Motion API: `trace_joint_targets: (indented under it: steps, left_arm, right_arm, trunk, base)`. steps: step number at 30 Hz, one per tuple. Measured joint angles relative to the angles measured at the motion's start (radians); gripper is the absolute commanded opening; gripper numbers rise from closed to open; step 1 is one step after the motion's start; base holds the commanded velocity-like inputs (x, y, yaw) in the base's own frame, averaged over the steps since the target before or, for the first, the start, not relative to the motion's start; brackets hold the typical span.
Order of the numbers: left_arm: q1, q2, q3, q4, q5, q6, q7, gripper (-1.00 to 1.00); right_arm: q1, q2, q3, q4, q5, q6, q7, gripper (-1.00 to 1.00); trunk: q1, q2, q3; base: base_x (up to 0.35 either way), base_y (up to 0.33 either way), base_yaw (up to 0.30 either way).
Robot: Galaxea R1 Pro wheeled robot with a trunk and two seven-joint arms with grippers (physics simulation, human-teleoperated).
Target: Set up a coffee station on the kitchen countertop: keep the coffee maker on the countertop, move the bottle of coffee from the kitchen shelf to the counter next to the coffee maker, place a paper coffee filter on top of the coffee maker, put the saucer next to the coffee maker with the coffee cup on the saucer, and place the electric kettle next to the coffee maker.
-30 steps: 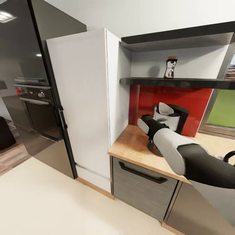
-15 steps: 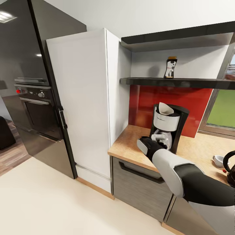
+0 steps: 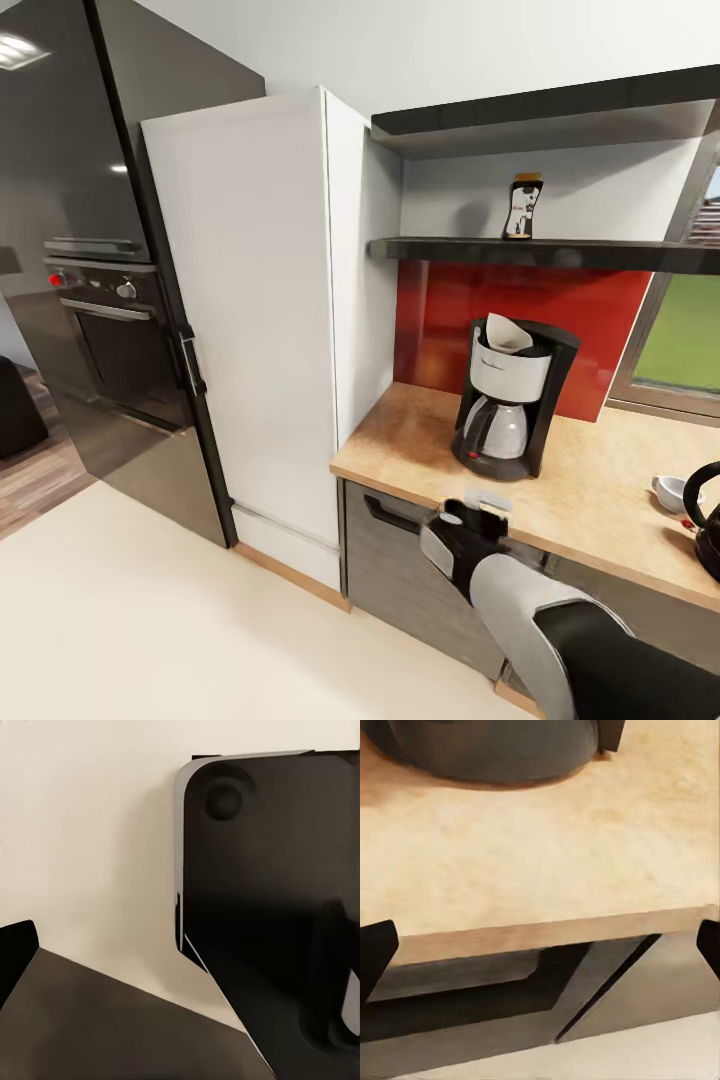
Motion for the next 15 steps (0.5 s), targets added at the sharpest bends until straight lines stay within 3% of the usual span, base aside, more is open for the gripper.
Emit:
trace_joint_targets:
  steps: [3,5,7,9,12,15]
  left_arm:
    - [0.000,0.000,0.000,0.000,-0.001,-0.025,0.000,1.00]
    - [0.000,-0.001,0.000,0.000,-0.001,-0.034,0.000,1.00]
    - [0.000,-0.001,0.000,0.000,-0.001,-0.036,0.000,1.00]
    - [0.000,-0.001,0.000,0.000,-0.002,-0.037,0.000,1.00]
    - [0.000,-0.002,0.000,-0.001,-0.001,-0.038,0.000,1.00]
    - [-0.001,-0.003,0.000,-0.002,0.000,-0.039,0.000,1.00]
  right_arm:
    - [0.082,0.000,0.005,0.000,0.064,-0.137,0.075,1.00]
    - [0.176,0.000,0.008,0.000,0.175,-0.280,0.122,1.00]
    - [0.223,0.000,0.010,0.000,0.222,-0.340,0.132,1.00]
    - [0.299,0.000,0.010,0.000,0.297,-0.435,0.140,1.00]
    - [0.376,0.000,0.011,0.000,0.372,-0.512,0.142,1.00]
    - [0.426,0.000,0.007,0.003,0.404,-0.533,0.142,1.00]
  trunk:
    - [0.000,0.000,0.000]
    - [0.000,0.000,0.000]
    - [0.000,0.000,0.000]
    - [0.000,0.000,0.000]
    - [0.000,0.000,0.000]
    - [0.000,0.000,0.000]
  base:
    - [0.000,0.000,0.000]
    - [0.000,0.000,0.000]
    - [0.000,0.000,0.000]
    - [0.000,0.000,0.000]
    - [0.000,0.000,0.000]
    - [0.000,0.000,0.000]
